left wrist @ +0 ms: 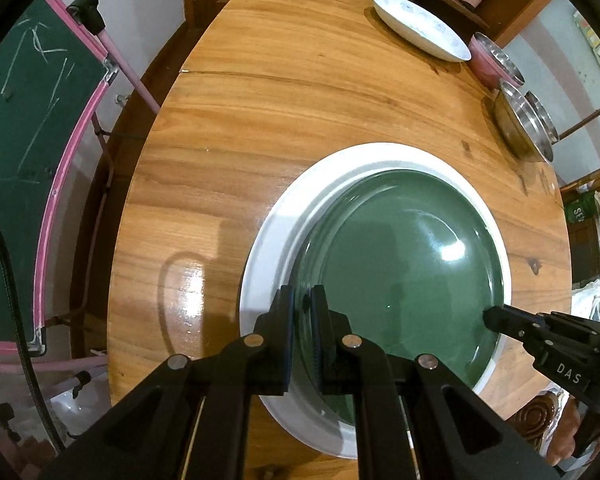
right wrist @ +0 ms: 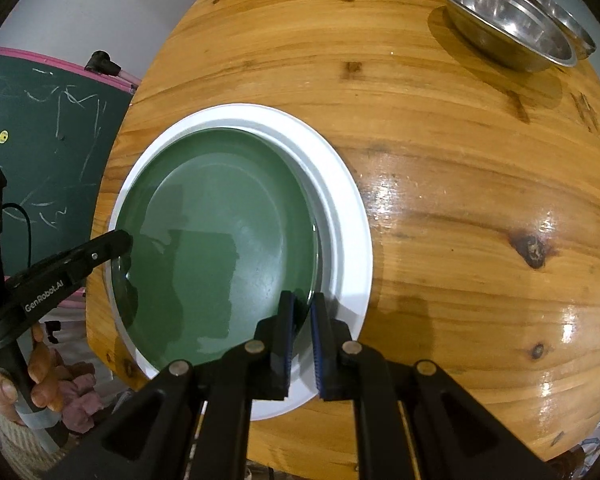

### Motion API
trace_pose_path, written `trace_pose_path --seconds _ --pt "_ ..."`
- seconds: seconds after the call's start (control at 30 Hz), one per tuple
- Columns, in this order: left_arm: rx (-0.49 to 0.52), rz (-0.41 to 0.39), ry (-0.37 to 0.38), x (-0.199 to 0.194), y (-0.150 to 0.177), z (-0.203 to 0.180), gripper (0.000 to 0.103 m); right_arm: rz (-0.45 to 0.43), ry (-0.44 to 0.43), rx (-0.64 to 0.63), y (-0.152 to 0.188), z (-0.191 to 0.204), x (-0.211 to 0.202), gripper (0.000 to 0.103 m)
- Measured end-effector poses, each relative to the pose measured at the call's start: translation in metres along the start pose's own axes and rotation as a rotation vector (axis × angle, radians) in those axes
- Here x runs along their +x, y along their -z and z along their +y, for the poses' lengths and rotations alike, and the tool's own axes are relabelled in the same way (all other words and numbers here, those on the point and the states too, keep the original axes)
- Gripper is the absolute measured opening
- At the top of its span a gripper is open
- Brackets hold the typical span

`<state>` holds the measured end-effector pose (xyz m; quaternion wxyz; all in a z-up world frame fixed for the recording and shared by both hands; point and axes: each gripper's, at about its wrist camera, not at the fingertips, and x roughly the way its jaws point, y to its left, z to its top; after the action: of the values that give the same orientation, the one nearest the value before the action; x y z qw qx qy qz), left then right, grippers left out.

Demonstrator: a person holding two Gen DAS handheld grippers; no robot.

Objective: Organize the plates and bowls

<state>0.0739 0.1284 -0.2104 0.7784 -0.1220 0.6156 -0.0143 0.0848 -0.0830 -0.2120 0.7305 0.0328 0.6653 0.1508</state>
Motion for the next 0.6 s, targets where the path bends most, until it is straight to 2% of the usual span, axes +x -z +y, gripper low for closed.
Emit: trace_pose_path --seconds 0.13,0.37,0.43,0.53,0.6 --pt "0.009 -0.001 -0.005 0.000 0.000 -0.003 0.007 0.004 0.000 0.004 -0.001 0.000 0.001 0.011" --pt "0.043 0.002 0.005 -0.003 0.002 -0.013 0.026 0.025 -0.017 0.019 -0.001 0.001 0.001 0.019" --pt "0.057 -0.011 -0.007 -0.006 0.003 -0.015 0.033 0.030 -0.012 0.011 0.000 0.002 -0.001 0.020" --pt "0.076 -0.056 -0.017 -0.018 0.002 -0.020 0.044 0.012 -0.012 0.003 0.001 0.005 -0.007 0.030" --pt "0.074 -0.082 -0.022 -0.025 0.001 -0.022 0.055 -0.008 0.007 -0.004 0.001 0.006 -0.013 0.033"
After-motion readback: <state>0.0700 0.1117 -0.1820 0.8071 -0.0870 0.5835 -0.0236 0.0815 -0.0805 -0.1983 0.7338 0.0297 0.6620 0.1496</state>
